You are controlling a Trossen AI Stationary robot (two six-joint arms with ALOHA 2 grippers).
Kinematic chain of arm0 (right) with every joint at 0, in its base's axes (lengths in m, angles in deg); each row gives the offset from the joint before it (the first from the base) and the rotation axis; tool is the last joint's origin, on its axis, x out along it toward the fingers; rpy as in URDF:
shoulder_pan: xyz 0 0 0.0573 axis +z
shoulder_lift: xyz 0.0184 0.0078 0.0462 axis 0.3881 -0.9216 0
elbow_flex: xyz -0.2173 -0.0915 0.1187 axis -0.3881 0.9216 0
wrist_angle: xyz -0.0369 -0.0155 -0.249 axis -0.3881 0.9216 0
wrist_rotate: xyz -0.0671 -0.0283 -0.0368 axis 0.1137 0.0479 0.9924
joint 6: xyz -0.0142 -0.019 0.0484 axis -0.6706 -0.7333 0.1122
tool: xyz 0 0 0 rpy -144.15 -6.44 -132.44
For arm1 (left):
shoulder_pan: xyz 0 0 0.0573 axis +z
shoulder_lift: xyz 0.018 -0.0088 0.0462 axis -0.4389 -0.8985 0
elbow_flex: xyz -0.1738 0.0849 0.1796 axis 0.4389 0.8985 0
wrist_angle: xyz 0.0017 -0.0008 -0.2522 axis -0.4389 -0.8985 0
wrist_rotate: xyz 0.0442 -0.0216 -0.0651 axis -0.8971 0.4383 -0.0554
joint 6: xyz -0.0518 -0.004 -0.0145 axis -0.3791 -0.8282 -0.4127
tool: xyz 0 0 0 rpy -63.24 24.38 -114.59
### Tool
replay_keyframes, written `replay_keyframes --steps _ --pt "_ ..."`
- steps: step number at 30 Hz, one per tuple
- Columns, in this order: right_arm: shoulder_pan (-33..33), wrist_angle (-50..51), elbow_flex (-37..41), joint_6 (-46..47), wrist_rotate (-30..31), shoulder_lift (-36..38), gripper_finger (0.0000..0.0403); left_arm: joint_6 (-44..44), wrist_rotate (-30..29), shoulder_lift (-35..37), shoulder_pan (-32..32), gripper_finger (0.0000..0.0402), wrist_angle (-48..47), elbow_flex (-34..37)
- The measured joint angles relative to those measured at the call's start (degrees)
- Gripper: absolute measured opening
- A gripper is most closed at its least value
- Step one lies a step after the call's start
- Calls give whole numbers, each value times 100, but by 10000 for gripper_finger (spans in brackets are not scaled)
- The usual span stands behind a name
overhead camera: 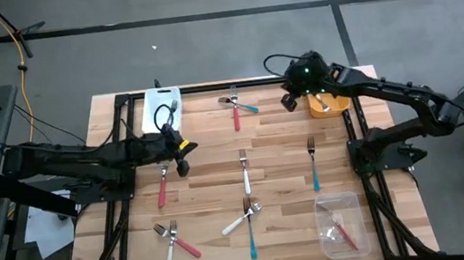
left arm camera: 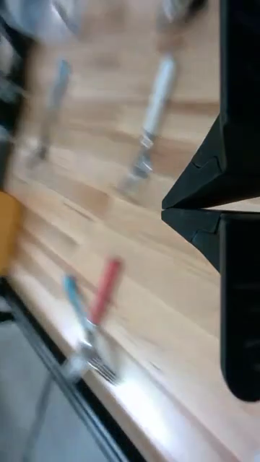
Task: Sort silverware by color (type)
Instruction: Put the top center blue fork into the white bin
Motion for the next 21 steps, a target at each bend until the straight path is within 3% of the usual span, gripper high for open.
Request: replay_keyframes --steps 4,9,21 --pt "452 -574 0 197 -8 0 1 -102 -438 -65 -30 3 -508 0" --pt "866 -1516 0 314 -60 -121 0 -109 -463 -66 20 5 -767 0" --pt "1440 -3747 0 -642 -1460 -1405 0 -296 -610 -66 -27 6 -863 0"
